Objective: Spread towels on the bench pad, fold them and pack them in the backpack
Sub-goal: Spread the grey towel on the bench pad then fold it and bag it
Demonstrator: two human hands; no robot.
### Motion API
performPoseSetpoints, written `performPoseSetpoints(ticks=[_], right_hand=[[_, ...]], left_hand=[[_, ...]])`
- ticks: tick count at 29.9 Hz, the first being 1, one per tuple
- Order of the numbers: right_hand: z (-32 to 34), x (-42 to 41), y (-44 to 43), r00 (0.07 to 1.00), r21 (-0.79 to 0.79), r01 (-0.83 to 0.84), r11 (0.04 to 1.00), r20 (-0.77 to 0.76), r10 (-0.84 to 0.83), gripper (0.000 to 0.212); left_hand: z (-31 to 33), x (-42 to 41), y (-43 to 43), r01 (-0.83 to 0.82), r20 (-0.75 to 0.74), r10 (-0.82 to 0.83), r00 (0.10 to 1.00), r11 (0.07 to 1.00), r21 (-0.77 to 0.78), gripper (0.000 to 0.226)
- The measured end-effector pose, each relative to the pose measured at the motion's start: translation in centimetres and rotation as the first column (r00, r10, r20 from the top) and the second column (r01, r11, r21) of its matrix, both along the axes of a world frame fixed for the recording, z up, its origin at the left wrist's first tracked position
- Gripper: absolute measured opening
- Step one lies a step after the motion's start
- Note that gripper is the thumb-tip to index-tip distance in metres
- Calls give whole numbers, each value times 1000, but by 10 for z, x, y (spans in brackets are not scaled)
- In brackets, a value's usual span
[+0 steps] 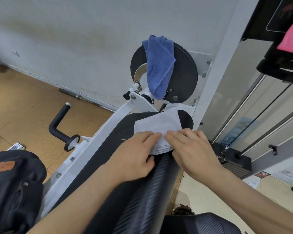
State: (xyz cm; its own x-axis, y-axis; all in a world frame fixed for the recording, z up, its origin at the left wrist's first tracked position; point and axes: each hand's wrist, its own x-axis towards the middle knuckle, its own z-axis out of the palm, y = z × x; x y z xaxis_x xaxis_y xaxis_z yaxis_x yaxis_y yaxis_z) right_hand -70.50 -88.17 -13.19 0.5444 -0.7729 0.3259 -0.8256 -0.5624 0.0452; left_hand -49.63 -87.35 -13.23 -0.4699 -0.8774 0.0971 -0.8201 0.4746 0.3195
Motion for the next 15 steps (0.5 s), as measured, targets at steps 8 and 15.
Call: performPoseSetpoints(ticks=[8, 15], right_hand=[[60, -6, 0, 986, 464, -95, 881, 163, 20, 30], [42, -12, 23, 981, 409, -179, 895, 3, 194, 42]], left_hand=[[19, -12, 17, -51, -7, 51, 999, 999, -3, 34], [34, 1, 30, 39, -147, -6, 989, 974, 225, 41]])
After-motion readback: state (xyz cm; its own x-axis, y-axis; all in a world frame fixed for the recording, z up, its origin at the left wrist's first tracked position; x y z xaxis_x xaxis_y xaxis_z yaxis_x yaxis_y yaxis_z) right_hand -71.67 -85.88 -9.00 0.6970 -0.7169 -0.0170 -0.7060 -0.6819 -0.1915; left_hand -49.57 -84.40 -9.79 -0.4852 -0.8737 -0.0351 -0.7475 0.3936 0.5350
